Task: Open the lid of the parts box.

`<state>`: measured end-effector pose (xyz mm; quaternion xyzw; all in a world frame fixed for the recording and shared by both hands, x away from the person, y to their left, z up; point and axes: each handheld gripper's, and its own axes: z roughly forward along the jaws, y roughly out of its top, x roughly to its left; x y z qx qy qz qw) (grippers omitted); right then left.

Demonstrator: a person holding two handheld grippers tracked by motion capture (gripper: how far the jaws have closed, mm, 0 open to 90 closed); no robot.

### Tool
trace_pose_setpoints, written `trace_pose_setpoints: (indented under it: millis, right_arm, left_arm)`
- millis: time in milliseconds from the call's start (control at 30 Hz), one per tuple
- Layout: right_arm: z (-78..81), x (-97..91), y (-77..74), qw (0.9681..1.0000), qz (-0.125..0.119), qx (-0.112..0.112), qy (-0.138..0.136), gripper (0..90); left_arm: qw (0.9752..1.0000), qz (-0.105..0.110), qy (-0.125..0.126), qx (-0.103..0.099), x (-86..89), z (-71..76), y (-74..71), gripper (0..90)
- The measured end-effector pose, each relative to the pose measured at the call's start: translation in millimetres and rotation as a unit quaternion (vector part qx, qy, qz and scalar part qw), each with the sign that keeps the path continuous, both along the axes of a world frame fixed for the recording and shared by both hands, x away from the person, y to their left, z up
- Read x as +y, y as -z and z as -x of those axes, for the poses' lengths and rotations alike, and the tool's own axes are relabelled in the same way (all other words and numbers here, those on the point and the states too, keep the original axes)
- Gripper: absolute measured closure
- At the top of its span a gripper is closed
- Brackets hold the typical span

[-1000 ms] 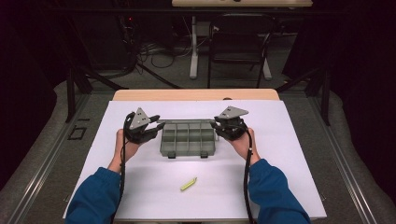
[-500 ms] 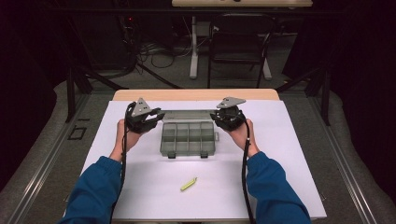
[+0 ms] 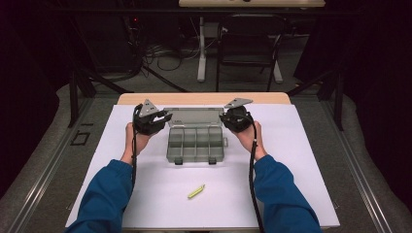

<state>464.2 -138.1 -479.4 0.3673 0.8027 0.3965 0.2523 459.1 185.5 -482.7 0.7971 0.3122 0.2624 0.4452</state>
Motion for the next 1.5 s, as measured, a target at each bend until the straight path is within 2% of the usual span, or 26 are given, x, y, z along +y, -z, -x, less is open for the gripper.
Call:
trace_pose_setpoints:
  millis: [133,267,400,467,567,667,800,967,1133,1300,1433,1500]
  right_arm:
    - [-2.7,1.2,1.2,0.9999,-0.003,0.002,0.009,80.7]
    - [-5.1,2.4,3.4,0.9999,-0.004,0.0,0.017,80.8]
    - [-8.4,3.0,5.5,0.9997,-0.007,0.003,0.024,81.1]
    - [-11.3,4.1,7.6,0.9996,0.004,0.01,0.027,80.8]
    - [-15.4,6.3,13.9,0.9993,0.014,0.019,0.028,80.6]
    - [-17.4,7.4,16.9,0.9991,0.014,0.022,0.032,80.4]
    - [-19.0,8.2,18.4,0.999,0.015,0.024,0.035,80.2]
    - [-21.6,8.6,22.3,0.9987,0.018,0.032,0.036,80.5]
    - [-24.3,9.3,28.4,0.9981,0.018,0.042,0.041,80.6]
    - [-26.7,9.3,32.5,0.9975,0.014,0.048,0.049,81.1]
    - [-28.5,9.6,36.6,0.997,0.01,0.054,0.055,81.0]
    - [-29.1,9.8,38.2,0.9967,0.014,0.057,0.056,80.6]
  left_arm:
    - [0.9999,-0.002,-0.009,0.007,-2.5,-5.0,1.1,70.1]
    - [0.9997,-0.016,-0.018,0.01,-5.3,-9.7,5.5,69.5]
    - [0.9995,-0.004,-0.03,0.004,-7.3,-12.7,10.8,68.3]
    - [0.9994,0.0,-0.034,0.006,-7.9,-14.4,12.7,68.1]
    - [0.9992,-0.013,-0.036,0.015,-9.4,-16.9,16.3,67.9]
    - [0.9986,-0.022,-0.037,0.031,-10.6,-20.1,21.7,67.8]
    - [0.998,-0.025,-0.045,0.037,-12.7,-21.6,25.4,67.3]
    - [0.9966,-0.041,-0.054,0.047,-15.8,-23.5,29.8,67.6]
    - [0.9954,-0.042,-0.062,0.06,-17.1,-25.9,35.7,67.8]
    - [0.9947,-0.048,-0.068,0.06,-18.4,-27.7,39.1,68.3]
    - [0.9932,-0.06,-0.073,0.068,-19.8,-29.2,42.5,68.7]
    - [0.9929,-0.058,-0.076,0.071,-19.6,-29.7,44.3,68.6]
